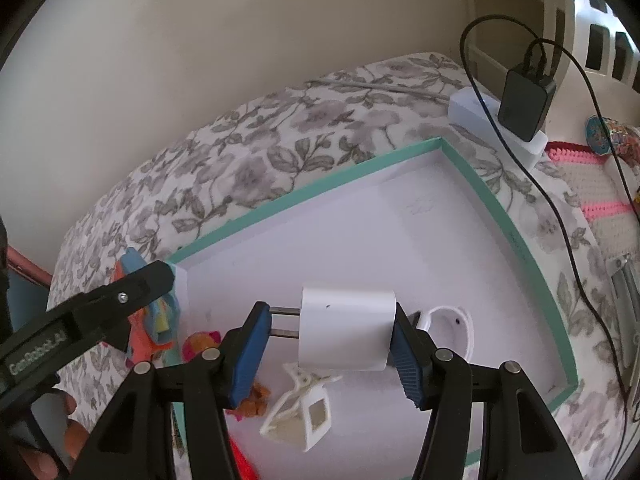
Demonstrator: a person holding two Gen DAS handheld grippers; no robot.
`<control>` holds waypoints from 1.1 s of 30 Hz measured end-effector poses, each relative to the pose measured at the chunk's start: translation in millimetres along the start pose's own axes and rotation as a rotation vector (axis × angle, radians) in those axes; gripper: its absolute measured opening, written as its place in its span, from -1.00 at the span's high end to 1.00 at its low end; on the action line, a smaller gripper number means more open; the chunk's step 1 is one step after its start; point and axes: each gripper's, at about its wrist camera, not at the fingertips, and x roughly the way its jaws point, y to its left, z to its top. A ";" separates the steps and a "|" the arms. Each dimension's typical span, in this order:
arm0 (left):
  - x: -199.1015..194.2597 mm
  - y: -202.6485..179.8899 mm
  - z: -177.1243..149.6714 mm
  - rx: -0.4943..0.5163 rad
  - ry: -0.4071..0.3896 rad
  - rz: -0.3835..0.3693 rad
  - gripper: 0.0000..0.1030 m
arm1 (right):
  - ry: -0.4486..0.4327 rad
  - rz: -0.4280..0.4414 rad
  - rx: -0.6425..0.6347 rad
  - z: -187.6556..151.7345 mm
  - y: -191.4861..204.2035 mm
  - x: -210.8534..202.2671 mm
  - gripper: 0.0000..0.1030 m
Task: Organize rigid objects
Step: 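Lower the case and white cube into the tray and open both grippers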
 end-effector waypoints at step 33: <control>14.0 12.6 4.3 -0.037 0.058 0.063 -0.30 | 0.026 -0.056 -0.076 -0.3 4.7 21.8 -0.20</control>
